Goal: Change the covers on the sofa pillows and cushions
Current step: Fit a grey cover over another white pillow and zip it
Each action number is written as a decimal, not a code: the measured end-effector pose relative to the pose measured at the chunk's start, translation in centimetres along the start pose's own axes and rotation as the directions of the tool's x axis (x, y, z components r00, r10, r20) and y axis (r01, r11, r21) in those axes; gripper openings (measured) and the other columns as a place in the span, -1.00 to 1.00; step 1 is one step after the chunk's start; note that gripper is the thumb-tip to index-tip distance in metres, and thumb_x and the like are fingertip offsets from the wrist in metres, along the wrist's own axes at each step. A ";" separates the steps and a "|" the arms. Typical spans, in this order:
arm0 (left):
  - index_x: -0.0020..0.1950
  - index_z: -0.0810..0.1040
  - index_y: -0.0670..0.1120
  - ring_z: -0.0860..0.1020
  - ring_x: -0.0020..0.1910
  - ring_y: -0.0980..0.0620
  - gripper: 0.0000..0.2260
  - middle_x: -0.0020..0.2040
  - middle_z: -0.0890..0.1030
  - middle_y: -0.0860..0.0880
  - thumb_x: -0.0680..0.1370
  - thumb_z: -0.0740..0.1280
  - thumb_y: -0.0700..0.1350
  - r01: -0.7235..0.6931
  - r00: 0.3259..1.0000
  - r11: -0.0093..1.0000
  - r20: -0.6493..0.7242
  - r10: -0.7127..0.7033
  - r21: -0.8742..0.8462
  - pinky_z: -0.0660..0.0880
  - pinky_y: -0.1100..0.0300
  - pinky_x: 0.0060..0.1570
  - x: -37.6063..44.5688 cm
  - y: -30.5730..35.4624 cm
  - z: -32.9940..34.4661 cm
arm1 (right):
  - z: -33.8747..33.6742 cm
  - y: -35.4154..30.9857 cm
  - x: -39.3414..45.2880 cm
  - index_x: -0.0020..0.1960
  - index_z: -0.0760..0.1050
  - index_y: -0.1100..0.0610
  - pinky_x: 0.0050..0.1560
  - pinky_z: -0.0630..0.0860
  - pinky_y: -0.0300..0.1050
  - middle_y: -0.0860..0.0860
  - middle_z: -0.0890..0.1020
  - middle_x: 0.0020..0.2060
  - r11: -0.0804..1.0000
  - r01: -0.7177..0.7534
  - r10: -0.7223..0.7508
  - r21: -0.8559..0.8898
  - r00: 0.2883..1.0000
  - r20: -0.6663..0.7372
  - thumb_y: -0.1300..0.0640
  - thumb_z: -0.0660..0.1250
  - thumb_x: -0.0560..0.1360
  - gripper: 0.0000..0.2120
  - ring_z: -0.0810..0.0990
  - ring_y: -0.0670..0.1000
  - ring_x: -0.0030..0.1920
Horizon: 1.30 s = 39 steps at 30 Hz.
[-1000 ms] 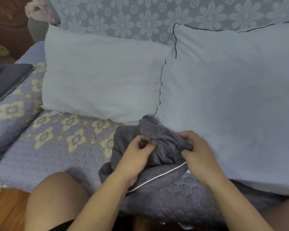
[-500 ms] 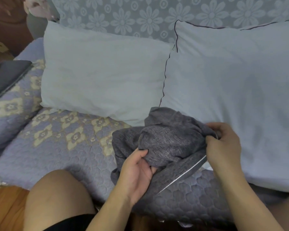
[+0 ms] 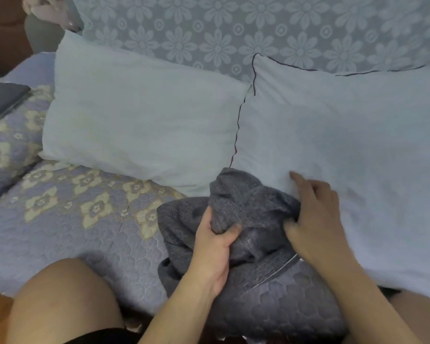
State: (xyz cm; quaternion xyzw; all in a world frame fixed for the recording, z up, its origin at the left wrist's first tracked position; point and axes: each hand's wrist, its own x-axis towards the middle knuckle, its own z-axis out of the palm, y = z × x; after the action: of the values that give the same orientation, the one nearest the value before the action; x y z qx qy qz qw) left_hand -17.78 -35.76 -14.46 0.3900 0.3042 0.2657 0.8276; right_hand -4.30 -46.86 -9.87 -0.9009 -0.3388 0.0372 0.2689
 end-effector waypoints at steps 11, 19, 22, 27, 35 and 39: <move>0.26 0.62 0.04 0.68 0.10 0.08 -0.65 0.09 0.72 0.09 0.55 0.42 -0.32 -0.459 0.888 0.763 0.234 0.395 0.454 0.60 -0.05 0.19 -1.4 10.8 4.9 | -10.5 -11.0 7.3 -0.15 0.56 0.10 -0.02 0.52 -0.02 -0.02 0.62 -0.21 0.970 0.217 -0.213 0.109 0.976 -0.048 -0.07 0.24 0.63 -0.69 0.58 -0.02 -0.13; -0.01 0.69 0.07 0.70 -0.04 0.09 -0.67 -0.08 0.74 0.08 0.51 0.40 -0.38 -0.767 0.642 0.403 0.574 0.508 0.500 0.61 0.14 0.07 -0.5 33.9 17.8 | -27.4 -16.9 16.3 0.05 0.57 0.18 -0.41 0.48 -0.33 0.05 0.63 -0.18 0.719 0.196 0.069 0.667 0.935 -0.348 0.06 0.30 0.63 -0.81 0.59 -0.04 -0.27; -0.04 0.68 -0.09 0.65 -0.12 -0.02 -0.77 -0.14 0.69 -0.05 0.45 0.38 -0.39 -0.761 0.605 0.217 0.550 0.576 0.611 0.61 0.01 0.02 0.7 41.3 21.0 | -31.6 -18.2 17.1 0.21 0.56 0.17 -0.26 0.63 -0.09 0.11 0.71 0.02 0.514 0.121 0.092 0.849 0.976 -0.195 0.12 0.36 0.60 -0.78 0.70 0.02 -0.20; -0.03 0.69 0.02 0.65 -0.11 0.11 -0.69 -0.13 0.71 0.04 0.47 0.39 -0.38 -0.814 0.501 -0.037 0.732 0.462 0.580 0.59 0.21 -0.08 -1.3 45.2 23.2 | -33.2 -19.9 15.5 0.15 0.58 0.26 -0.07 0.67 0.03 0.18 0.71 0.05 0.440 0.063 -0.038 0.896 0.998 -0.052 0.31 0.37 0.56 -0.83 0.72 0.10 -0.03; -0.10 0.69 0.10 0.63 -0.09 0.12 -0.67 -0.13 0.71 0.06 0.48 0.39 -0.36 -0.754 0.453 -0.155 0.677 0.580 0.638 0.52 0.20 -0.08 -2.4 46.3 19.9 | -30.4 -16.8 14.5 0.07 0.54 0.28 -0.44 0.58 -0.13 0.16 0.68 -0.16 0.007 -0.014 0.140 1.000 0.990 0.012 0.35 0.15 0.65 -0.82 0.65 0.06 -0.32; -0.11 0.66 0.15 0.62 -0.04 0.08 -0.67 -0.09 0.70 0.07 0.49 0.41 -0.33 -0.645 0.472 -0.273 0.653 0.593 0.714 0.53 0.14 0.01 -0.7 46.4 16.5 | -28.2 -13.9 13.9 0.25 0.50 0.24 -0.20 0.66 -0.01 0.21 0.66 0.12 0.210 -0.111 0.061 0.971 0.993 0.101 0.26 0.32 0.59 -0.77 0.70 0.17 -0.06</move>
State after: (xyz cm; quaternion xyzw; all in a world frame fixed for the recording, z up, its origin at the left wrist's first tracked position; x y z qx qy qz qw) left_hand -15.87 -18.47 31.59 0.9021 0.1275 0.3910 0.1307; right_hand 5.20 -42.34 22.84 -0.5502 -0.1955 0.2740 0.7642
